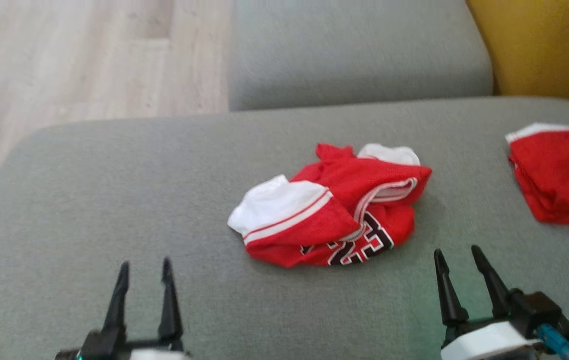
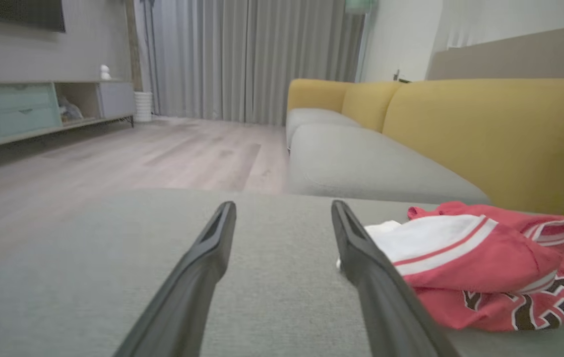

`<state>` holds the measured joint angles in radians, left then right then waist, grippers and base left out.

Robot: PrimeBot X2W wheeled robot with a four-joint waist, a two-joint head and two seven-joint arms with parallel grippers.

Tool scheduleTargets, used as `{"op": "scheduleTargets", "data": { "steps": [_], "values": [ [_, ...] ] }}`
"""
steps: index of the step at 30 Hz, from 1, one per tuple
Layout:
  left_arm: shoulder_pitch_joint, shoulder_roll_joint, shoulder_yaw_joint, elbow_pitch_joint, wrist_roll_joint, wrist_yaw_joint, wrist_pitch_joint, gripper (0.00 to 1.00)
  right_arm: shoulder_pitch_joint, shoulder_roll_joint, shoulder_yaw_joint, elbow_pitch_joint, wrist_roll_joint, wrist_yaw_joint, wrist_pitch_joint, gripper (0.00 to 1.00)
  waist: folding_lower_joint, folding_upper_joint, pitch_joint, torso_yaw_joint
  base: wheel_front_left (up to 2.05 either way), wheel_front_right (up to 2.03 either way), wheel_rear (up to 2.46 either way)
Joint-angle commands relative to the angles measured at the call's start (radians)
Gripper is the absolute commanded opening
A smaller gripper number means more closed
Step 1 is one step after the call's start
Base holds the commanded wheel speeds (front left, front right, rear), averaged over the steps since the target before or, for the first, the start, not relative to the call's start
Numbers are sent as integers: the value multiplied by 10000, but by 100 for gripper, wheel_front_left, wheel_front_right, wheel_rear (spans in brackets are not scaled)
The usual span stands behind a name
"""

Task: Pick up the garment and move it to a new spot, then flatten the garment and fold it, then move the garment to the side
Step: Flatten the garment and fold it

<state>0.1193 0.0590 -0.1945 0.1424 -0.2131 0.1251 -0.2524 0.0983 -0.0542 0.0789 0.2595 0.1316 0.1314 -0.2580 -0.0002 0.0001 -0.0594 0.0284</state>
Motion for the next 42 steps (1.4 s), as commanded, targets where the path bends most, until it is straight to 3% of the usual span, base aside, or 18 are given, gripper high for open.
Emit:
{"op": "scheduleTargets", "data": {
  "steps": [1,11,19,42],
  "values": [
    [-222,-47,392,-484,96,99,-91,100,-194,0,202,-295,-47,-7,-38,100,2,-1,-239,227,0,0,0],
    [723,-84,414,-936,746,266,-92,100,69,35,249,-414,82,-7,-38,100,2,-1,-388,393,0,0,0],
    [639,-86,355,-982,1438,-66,-93,100,129,38,421,-445,209,-7,-38,100,2,-1,-393,320,0,0,0],
    [585,-87,276,-696,1600,-206,-93,100,129,39,598,-381,433,-7,-38,100,2,-1,-440,283,0,0,0]
  ]
}}
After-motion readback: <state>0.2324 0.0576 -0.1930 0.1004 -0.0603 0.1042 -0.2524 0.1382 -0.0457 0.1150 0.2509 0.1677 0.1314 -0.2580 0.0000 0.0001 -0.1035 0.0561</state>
